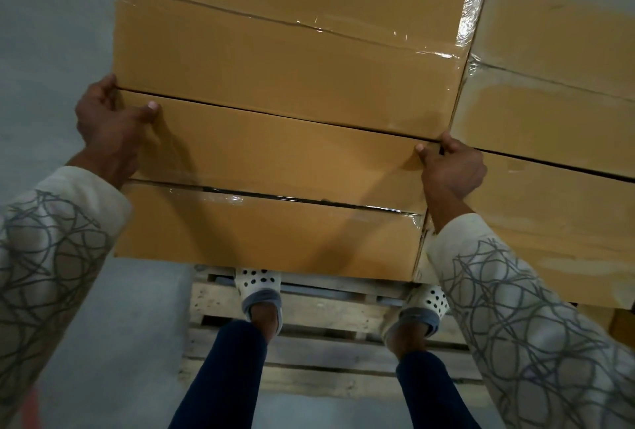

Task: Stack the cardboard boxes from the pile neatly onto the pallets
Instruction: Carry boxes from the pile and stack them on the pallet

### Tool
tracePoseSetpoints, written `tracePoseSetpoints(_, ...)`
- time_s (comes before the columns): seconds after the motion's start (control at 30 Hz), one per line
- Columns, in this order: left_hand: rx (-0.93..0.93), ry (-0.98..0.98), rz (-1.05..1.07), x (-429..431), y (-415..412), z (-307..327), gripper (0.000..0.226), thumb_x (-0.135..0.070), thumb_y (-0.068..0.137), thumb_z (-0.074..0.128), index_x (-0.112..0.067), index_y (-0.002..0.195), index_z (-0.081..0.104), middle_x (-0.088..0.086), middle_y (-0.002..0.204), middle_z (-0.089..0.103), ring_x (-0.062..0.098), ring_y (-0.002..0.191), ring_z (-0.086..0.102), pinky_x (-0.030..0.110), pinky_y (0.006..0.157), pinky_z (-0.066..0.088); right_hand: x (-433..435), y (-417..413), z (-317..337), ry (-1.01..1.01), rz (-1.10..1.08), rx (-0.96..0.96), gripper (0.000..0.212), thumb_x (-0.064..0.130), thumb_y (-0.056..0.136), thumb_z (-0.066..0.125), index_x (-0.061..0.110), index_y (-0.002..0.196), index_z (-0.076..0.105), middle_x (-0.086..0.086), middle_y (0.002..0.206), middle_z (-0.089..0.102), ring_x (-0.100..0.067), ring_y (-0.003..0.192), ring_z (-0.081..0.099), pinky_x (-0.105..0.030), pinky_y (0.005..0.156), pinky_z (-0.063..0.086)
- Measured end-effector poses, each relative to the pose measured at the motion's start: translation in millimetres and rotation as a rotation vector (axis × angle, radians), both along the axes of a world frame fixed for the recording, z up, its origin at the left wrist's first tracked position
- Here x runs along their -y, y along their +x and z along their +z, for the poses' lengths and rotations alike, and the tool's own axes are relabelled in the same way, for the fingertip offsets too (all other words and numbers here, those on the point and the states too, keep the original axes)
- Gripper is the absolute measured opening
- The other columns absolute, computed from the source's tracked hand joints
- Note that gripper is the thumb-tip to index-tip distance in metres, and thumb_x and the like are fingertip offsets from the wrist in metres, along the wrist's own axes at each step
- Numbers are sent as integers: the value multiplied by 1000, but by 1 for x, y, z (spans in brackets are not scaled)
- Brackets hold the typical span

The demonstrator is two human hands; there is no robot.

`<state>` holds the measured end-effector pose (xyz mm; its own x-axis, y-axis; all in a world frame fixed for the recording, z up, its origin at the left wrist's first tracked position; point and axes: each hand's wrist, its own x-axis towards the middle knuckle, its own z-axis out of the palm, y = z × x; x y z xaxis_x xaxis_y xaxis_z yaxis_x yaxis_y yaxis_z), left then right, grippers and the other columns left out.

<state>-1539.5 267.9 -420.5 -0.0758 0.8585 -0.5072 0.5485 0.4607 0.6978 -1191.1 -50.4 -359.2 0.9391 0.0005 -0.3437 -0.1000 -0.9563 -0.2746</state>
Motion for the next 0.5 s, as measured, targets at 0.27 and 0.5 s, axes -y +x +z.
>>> tracePoseSetpoints(0.27,-352,199,-395,47,27,20,85,-31,81,69,-1,153,36,21,157,39,36,147,35,40,123,25,31,-19,6,126,55,-1,60,27,82,85,15,136,62,-13,136,43,-15,103,53,-19,93,38)
tracePoseSetpoints(0.5,-187,230,-732,209,76,57,78,-16,91,70,2,156,32,23,165,27,42,155,19,57,124,19,99,-62,29,162,-36,-69,48,24,87,81,19,131,64,-11,132,45,-26,99,63,-23,82,43)
